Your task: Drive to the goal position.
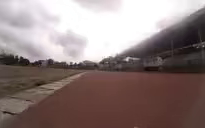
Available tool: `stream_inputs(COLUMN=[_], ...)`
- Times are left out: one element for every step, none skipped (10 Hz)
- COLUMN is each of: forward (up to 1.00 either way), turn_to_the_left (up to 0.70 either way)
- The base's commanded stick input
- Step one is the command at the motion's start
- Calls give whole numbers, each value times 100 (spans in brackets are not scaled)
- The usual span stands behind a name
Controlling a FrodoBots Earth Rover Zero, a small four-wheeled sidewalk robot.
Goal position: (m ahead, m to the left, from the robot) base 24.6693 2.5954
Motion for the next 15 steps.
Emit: stream_inputs(forward=[100, 100, 100, 100, 100, 100, 100, 100, 100, 100, 100, 100, 100, 100, 100], turn_to_the_left=[0, 0, 0, 0, 0, 0, 0, 0, 0, 0, 0, 0, 0, 0, 0])
